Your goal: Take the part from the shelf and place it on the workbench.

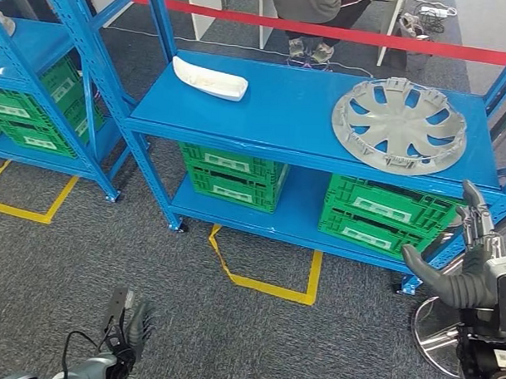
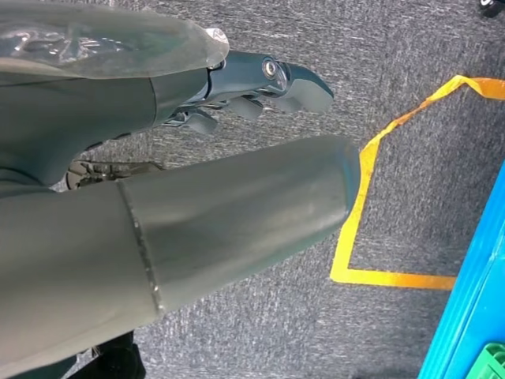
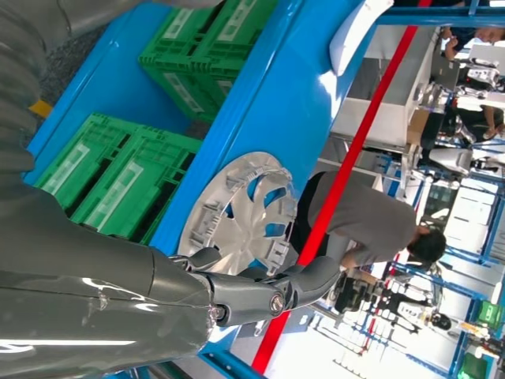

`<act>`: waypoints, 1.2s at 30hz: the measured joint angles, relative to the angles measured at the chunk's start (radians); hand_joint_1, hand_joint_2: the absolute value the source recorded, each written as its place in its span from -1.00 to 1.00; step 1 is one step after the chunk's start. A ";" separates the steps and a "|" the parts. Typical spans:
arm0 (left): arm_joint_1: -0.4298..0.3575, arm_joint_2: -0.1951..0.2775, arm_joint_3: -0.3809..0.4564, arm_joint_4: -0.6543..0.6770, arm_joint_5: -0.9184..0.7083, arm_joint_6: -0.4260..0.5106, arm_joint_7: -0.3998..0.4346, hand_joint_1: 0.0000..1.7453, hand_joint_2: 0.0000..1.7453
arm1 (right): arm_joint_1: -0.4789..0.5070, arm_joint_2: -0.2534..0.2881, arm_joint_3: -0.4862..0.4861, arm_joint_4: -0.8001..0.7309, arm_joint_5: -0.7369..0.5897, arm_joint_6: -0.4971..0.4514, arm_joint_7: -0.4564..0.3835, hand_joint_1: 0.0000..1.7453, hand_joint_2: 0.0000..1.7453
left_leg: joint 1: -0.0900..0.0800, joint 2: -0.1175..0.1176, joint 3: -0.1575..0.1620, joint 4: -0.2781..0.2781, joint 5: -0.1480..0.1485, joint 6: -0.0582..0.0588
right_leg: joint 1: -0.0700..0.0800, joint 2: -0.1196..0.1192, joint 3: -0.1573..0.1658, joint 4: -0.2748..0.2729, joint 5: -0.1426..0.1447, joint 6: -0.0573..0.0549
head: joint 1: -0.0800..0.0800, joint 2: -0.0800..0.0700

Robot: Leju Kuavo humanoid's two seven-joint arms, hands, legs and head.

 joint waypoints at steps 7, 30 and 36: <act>0.001 0.001 0.001 0.000 0.002 -0.005 0.001 -1.00 -1.00 | 0.000 0.000 0.000 0.000 0.000 0.008 -0.001 -1.00 1.00 | -0.001 0.000 -0.001 0.002 -0.002 0.002 | -0.002 0.000 0.000 0.000 0.000 0.001 | 0.000 0.000; 0.012 0.000 0.011 0.000 0.011 -0.010 0.001 -1.00 -1.00 | 0.025 0.000 -0.019 -0.002 0.000 0.020 -0.003 -1.00 1.00 | 0.017 -0.007 0.076 -0.011 -0.060 0.015 | -0.026 0.009 -0.075 0.077 0.021 0.063 | 0.024 0.000; 0.006 -0.002 0.011 0.000 0.011 -0.011 0.001 -1.00 -1.00 | 0.027 0.000 -0.025 -0.005 0.000 0.021 -0.005 -1.00 1.00 | 0.025 -0.018 0.051 0.086 -0.057 -0.024 | -0.009 0.020 -0.010 0.022 -0.013 -0.001 | 0.016 0.000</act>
